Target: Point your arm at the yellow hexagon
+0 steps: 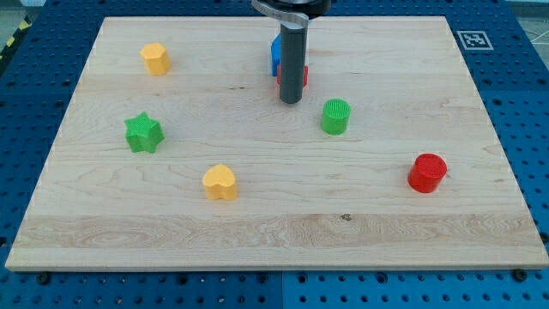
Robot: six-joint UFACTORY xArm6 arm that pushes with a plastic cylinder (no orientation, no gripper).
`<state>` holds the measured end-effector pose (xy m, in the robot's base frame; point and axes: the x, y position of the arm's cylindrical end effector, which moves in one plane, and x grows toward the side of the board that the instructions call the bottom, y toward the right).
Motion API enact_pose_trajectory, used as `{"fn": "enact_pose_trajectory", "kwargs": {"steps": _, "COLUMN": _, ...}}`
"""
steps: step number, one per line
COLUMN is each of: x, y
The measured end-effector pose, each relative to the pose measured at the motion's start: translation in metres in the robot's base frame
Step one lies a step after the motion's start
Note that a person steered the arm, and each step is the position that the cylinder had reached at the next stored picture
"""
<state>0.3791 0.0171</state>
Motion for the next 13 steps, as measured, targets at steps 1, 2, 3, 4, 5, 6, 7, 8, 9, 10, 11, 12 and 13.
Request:
{"fn": "enact_pose_trajectory", "kwargs": {"steps": 1, "x": -0.002, "y": -0.003}}
{"fn": "enact_pose_trajectory", "kwargs": {"steps": 2, "x": -0.002, "y": -0.004}}
{"fn": "enact_pose_trajectory", "kwargs": {"steps": 3, "x": -0.003, "y": -0.012}}
{"fn": "enact_pose_trajectory", "kwargs": {"steps": 4, "x": -0.003, "y": -0.028}}
{"fn": "enact_pose_trajectory", "kwargs": {"steps": 5, "x": -0.003, "y": -0.042}}
{"fn": "enact_pose_trajectory", "kwargs": {"steps": 6, "x": 0.013, "y": -0.042}}
{"fn": "enact_pose_trajectory", "kwargs": {"steps": 7, "x": 0.037, "y": -0.040}}
{"fn": "enact_pose_trajectory", "kwargs": {"steps": 8, "x": 0.024, "y": -0.064}}
{"fn": "enact_pose_trajectory", "kwargs": {"steps": 9, "x": 0.007, "y": -0.115}}
{"fn": "enact_pose_trajectory", "kwargs": {"steps": 10, "x": 0.006, "y": -0.164}}
{"fn": "enact_pose_trajectory", "kwargs": {"steps": 11, "x": -0.008, "y": -0.209}}
{"fn": "enact_pose_trajectory", "kwargs": {"steps": 12, "x": -0.029, "y": -0.247}}
{"fn": "enact_pose_trajectory", "kwargs": {"steps": 13, "x": -0.054, "y": -0.274}}
